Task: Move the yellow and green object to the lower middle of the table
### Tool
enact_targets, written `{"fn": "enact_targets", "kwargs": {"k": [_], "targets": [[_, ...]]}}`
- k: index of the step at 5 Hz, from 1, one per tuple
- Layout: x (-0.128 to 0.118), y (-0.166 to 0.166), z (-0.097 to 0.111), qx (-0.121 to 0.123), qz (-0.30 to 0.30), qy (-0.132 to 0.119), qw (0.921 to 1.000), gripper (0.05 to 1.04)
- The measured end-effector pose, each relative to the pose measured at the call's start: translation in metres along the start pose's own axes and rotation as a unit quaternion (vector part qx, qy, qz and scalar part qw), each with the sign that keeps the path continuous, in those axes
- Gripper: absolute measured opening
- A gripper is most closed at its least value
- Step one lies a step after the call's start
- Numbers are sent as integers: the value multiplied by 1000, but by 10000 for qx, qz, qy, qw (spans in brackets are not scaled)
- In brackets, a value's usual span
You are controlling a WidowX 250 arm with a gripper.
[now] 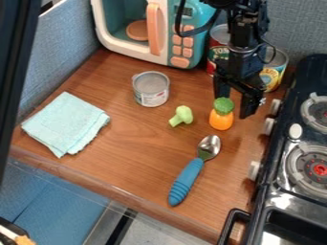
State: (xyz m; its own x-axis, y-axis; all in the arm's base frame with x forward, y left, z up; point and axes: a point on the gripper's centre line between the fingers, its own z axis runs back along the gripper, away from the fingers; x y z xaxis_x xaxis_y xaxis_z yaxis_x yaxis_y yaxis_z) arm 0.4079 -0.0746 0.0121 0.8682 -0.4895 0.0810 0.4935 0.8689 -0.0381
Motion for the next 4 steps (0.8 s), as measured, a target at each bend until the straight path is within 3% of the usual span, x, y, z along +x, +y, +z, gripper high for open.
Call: {"fn": "enact_targets", "kwargs": {"k": [2,3,4], "targets": [[-15,0,-9,19,-40,264,9996,998],[-20,-1,-15,-2,-80,288,9996,946],[-19,-1,-16,5,-66,225,9997,684]]}}
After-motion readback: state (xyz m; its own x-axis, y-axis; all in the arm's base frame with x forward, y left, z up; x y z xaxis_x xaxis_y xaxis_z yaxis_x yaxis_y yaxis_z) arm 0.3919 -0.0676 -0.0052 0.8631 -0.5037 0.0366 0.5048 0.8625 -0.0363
